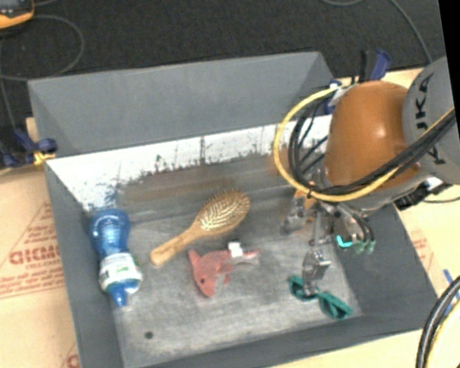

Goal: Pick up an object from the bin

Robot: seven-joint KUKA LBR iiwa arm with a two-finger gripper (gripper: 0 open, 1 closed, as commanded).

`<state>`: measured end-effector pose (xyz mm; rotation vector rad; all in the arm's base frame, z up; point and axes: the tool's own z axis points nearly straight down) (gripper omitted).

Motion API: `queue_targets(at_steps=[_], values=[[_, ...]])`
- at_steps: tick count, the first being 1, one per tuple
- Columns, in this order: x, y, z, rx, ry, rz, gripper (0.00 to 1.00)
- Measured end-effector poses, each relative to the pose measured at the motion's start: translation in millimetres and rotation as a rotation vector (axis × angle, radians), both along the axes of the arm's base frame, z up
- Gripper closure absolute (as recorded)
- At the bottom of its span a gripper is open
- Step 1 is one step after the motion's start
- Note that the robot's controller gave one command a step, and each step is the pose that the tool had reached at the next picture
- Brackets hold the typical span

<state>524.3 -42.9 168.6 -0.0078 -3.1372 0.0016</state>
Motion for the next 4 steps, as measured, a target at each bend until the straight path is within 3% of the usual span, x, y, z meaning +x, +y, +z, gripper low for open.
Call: queue_targets(at_steps=[1,2,3,4], values=[[1.0,0,3,-0.001,-0.006,0.001,0.00],[9.2,8,-35,0.001,-0.017,-0.015,0.00],[23.8,24,-69,0.000,-0.005,0.057,0.00],[44.1,68,-82,0.000,-0.009,0.108,0.00]])
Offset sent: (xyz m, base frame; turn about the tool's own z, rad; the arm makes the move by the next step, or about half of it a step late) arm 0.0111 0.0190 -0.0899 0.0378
